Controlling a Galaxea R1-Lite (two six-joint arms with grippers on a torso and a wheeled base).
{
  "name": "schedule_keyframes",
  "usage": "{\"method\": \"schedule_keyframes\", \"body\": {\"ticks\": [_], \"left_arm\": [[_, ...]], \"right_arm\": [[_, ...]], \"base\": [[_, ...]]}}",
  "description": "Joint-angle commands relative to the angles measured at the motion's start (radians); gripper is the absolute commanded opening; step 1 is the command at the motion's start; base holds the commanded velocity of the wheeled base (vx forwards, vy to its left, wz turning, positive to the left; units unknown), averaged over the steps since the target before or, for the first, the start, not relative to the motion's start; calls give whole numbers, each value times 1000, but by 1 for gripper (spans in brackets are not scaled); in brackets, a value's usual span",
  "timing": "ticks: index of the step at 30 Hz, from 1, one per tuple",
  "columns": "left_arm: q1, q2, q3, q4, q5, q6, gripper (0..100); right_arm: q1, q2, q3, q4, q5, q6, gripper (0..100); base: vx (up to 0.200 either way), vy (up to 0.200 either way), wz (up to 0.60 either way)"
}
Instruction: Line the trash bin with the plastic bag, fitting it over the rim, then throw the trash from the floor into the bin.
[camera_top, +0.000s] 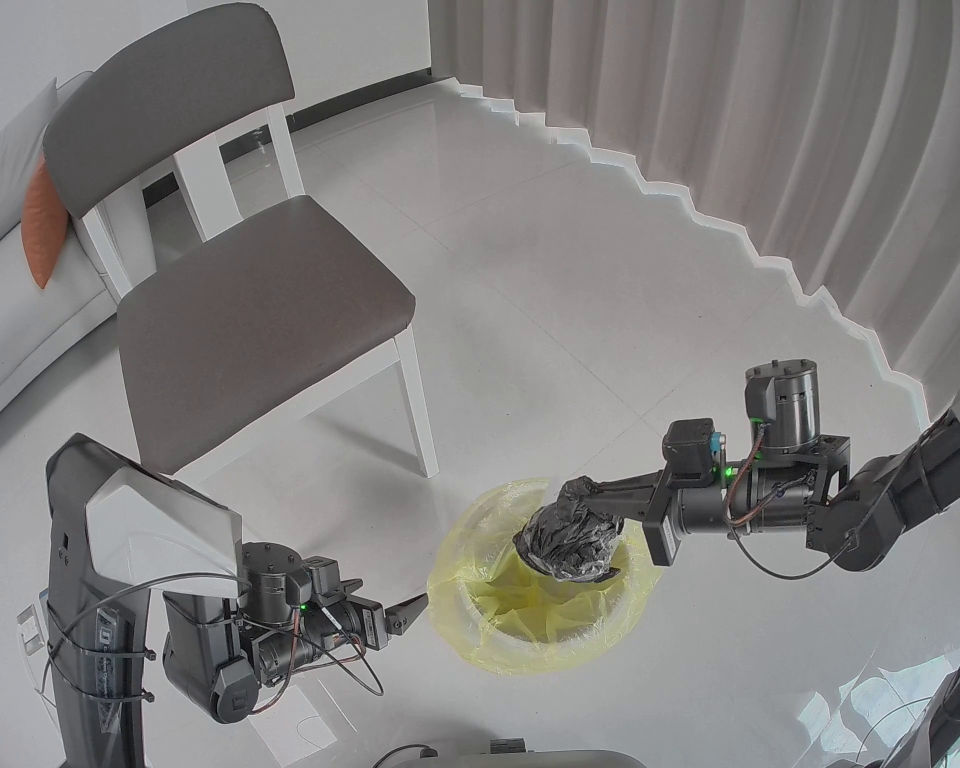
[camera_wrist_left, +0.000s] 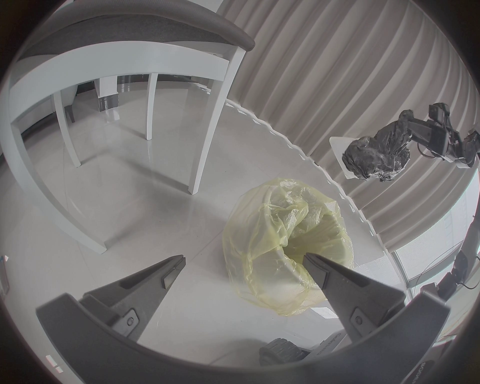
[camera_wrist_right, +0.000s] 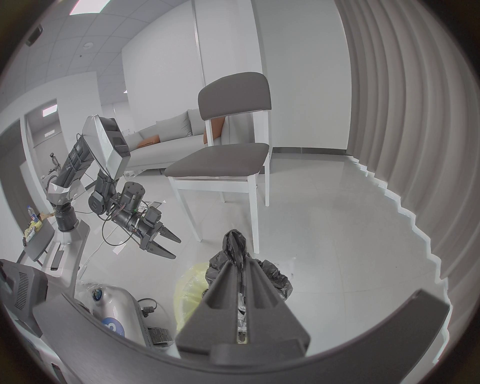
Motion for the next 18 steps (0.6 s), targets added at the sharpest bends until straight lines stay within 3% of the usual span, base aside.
{"method": "schedule_keyframes", "body": {"ticks": [1, 5, 18], "left_arm": [[-6, -12, 2, -18, 1, 0, 100], [-8, -15, 2, -18, 1, 0, 100], [-29, -15, 2, -18, 4, 0, 100]], "right_arm": [[-8, 85, 0, -7, 14, 2, 0], [-14, 115, 31, -39, 46, 0, 0], [-28, 256, 43, -131, 48, 2, 0]], "base": [[0, 0, 0], [0, 0, 0], [0, 0, 0]]}}
